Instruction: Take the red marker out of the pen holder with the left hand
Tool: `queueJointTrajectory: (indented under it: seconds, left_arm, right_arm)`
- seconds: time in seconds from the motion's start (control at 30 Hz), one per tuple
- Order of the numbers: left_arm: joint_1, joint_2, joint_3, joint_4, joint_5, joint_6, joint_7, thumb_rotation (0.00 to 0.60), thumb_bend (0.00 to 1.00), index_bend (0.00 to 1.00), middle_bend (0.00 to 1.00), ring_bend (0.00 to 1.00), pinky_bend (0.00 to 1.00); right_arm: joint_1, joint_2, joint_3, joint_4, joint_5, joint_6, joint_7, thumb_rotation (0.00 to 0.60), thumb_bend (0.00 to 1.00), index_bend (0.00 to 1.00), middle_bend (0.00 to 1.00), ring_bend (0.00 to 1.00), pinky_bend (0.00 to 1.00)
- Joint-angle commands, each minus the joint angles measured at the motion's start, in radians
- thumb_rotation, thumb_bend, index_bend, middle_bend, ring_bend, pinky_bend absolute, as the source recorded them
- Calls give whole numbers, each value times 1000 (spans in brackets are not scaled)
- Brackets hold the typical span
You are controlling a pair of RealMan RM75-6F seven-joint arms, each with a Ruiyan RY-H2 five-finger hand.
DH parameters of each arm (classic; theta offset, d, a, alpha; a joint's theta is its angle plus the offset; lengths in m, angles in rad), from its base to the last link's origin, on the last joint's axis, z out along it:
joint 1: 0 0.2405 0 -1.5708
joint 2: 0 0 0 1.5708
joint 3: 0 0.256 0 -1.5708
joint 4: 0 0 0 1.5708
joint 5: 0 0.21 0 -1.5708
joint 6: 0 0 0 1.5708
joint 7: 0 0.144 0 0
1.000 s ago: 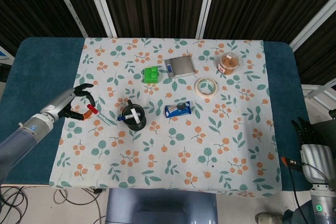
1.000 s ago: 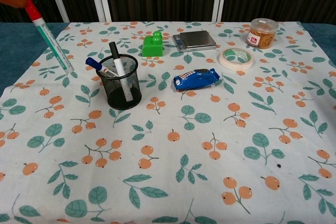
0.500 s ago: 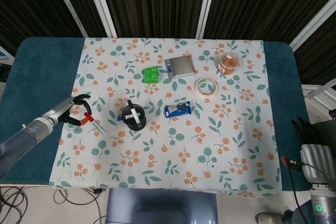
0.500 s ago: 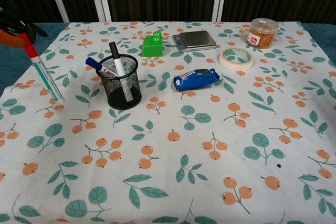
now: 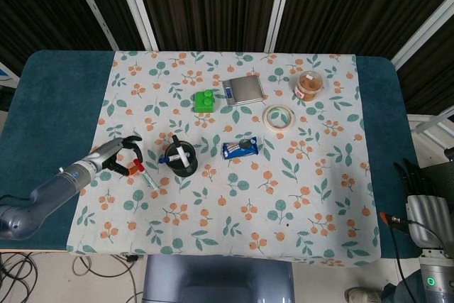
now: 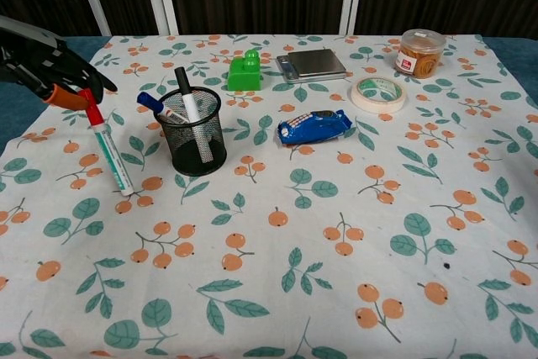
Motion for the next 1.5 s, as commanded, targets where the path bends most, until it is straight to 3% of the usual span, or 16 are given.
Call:
queueJointTrajectory:
  seconds: [0.03, 0.23, 0.33, 0.5, 0.63, 0.8, 1.0, 1.13, 1.17, 1.23, 1.5]
  left_arm:
    - [-33, -22, 29, 8, -36, 36, 32, 600, 423, 490, 53, 0, 0]
    - [-97, -72, 89, 23, -151, 124, 107, 600, 404, 465, 52, 0, 0]
    - [-128, -93, 103, 24, -212, 157, 132, 600, 323, 368, 50, 0, 0]
    - [-153, -118, 102, -1, -264, 256, 178, 600, 200, 162, 40, 0, 0]
    - [-141, -114, 70, -62, -256, 374, 205, 600, 190, 126, 38, 0, 0]
    - [-95, -81, 67, -135, -160, 570, 306, 600, 190, 129, 39, 0, 0]
    - [-25, -80, 174, -142, 8, 892, 666, 600, 190, 141, 39, 0, 0]
    - [69, -61, 241, -166, 124, 1065, 783, 600, 190, 140, 39, 0, 0]
    - [149, -44, 296, -191, 188, 1137, 743, 600, 190, 138, 38, 0, 0]
    - [245, -39, 350, -175, 301, 1218, 672, 600, 190, 135, 38, 0, 0]
    - [466, -71, 448, -44, 479, 1312, 525, 600, 190, 132, 21, 0, 0]
  right_arm:
    - [0, 0, 0, -1, 0, 0, 1, 600, 162, 75, 0, 65, 173]
    - [0, 2, -1, -2, 1, -3, 3, 600, 162, 75, 0, 65, 173]
    - [0, 2, 0, -2, 2, -2, 3, 600, 162, 75, 0, 65, 173]
    - [0, 3, 0, -2, 2, -3, 3, 600, 162, 75, 0, 65, 173]
    - [0, 3, 0, -2, 2, -3, 6, 600, 162, 75, 0, 65, 173]
    - [0, 3, 0, -2, 2, -3, 7, 600, 162, 73, 0, 65, 173]
    - [-2, 1, 1, -4, 4, 0, 2, 600, 162, 72, 0, 66, 173]
    - [-2, 2, 2, -4, 5, 1, 3, 600, 162, 71, 0, 65, 173]
    - [-2, 2, 1, -3, 4, 0, 3, 600, 162, 71, 0, 65, 173]
    - [-1, 2, 1, -2, -1, 2, 2, 600, 162, 71, 0, 65, 173]
    - [0, 0, -3, 8, -20, 11, 10, 600, 159, 71, 0, 64, 173]
